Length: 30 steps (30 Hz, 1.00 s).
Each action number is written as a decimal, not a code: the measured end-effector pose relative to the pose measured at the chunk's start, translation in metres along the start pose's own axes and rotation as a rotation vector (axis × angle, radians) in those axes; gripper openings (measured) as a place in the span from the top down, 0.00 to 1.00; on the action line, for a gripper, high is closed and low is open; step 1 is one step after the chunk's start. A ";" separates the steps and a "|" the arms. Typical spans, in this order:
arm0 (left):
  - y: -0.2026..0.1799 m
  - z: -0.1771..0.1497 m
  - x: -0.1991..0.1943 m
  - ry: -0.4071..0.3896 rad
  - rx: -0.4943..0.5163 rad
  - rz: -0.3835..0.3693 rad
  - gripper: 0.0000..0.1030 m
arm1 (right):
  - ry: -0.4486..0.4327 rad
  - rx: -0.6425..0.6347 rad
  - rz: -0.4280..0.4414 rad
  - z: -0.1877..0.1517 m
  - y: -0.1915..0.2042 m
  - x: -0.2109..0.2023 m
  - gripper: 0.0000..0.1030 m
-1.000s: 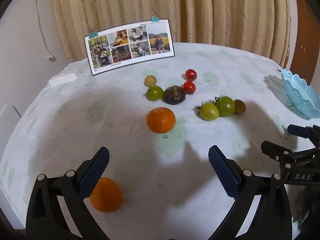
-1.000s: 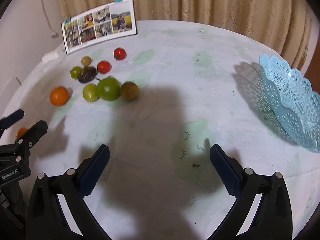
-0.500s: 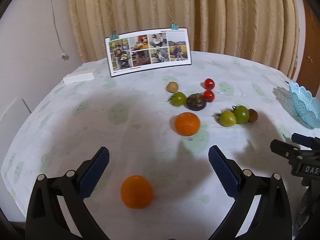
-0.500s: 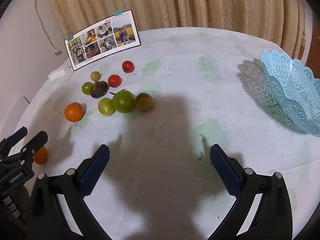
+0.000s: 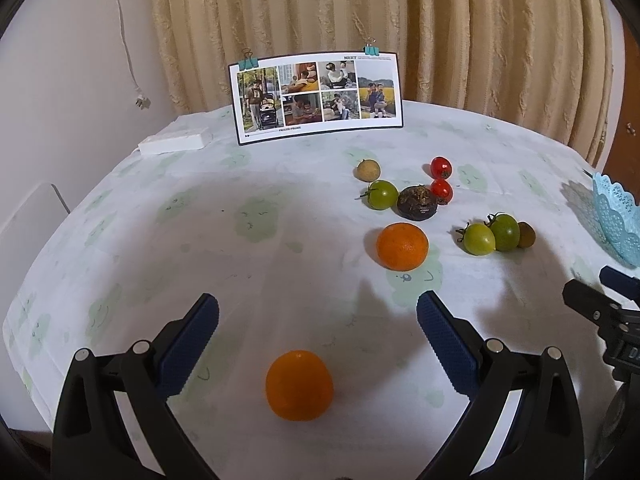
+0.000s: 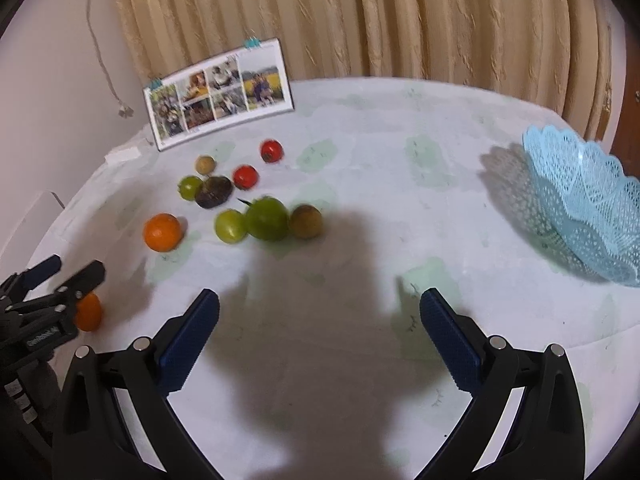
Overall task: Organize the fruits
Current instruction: 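Grasp the large orange with the left gripper while the right gripper approaches the brown kiwi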
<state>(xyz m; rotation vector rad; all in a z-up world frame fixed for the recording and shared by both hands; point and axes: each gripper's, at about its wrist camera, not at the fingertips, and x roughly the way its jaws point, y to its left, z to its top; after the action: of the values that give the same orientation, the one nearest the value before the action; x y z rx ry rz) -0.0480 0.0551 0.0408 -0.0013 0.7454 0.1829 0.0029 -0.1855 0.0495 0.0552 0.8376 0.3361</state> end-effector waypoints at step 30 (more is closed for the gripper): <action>0.031 -0.031 0.009 0.145 -0.078 -0.114 0.23 | 0.048 -0.034 -0.041 0.000 0.014 0.012 0.02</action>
<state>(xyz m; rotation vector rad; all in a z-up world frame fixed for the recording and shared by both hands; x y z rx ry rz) -0.0675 0.0849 0.0142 -0.1324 0.8794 0.1036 0.0065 -0.1685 0.0436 -0.0017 0.8794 0.3140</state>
